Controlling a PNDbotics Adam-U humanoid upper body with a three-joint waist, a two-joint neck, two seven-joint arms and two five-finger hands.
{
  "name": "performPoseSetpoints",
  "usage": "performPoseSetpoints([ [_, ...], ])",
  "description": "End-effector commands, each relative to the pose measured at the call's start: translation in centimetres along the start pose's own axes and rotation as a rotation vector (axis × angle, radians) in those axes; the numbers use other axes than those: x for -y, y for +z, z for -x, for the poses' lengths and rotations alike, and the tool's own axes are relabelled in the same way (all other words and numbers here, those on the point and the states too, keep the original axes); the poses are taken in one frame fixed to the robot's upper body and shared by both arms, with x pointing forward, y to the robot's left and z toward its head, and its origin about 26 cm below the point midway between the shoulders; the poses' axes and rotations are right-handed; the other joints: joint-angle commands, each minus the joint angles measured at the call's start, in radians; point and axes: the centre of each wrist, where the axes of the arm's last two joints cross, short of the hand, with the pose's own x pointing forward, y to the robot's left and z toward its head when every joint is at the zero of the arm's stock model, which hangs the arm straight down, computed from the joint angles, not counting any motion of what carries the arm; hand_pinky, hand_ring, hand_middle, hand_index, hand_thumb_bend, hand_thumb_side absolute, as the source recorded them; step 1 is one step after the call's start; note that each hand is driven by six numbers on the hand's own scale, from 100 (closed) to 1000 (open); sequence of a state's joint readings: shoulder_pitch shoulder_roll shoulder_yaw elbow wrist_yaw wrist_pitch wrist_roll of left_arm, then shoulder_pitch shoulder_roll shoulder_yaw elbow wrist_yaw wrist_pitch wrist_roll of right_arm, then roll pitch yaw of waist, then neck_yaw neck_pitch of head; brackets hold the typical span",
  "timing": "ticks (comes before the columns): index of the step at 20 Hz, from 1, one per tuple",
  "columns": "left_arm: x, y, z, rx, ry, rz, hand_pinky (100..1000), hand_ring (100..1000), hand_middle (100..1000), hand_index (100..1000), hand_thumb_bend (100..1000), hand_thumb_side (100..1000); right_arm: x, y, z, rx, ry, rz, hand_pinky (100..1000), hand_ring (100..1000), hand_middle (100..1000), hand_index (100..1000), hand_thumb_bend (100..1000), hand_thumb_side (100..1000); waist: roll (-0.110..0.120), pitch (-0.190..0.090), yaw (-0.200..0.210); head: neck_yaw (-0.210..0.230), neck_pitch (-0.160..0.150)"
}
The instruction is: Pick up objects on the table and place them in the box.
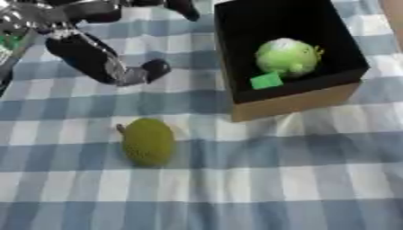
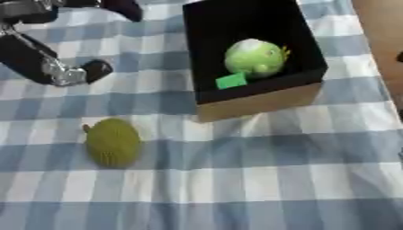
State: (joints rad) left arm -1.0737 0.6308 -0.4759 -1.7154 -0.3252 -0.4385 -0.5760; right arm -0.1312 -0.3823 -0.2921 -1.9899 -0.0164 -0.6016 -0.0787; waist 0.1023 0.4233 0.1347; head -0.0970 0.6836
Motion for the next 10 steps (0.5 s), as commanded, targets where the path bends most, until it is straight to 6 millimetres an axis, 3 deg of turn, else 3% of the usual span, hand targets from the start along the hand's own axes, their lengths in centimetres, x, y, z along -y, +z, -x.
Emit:
performPoseSetpoints([
  [1,-0.8,1.0,-0.7,-0.017,-0.030,0.045,836,841,772,885,301,632,0.3,-0.4,-0.2,0.021,0.017,-0.006,961,1000,384,944,100,470,-0.022,-0.032,0.003,0.008,0.009],
  [10,2.0,2.0,-1.0,-0.072,0.021,0.151,833,837,756,872,389,732,0.4,-0.2,-0.3,0.017,0.032,-0.012,961,1000,382,944,100,470,-0.019,-0.034,0.014,0.012,0.024],
])
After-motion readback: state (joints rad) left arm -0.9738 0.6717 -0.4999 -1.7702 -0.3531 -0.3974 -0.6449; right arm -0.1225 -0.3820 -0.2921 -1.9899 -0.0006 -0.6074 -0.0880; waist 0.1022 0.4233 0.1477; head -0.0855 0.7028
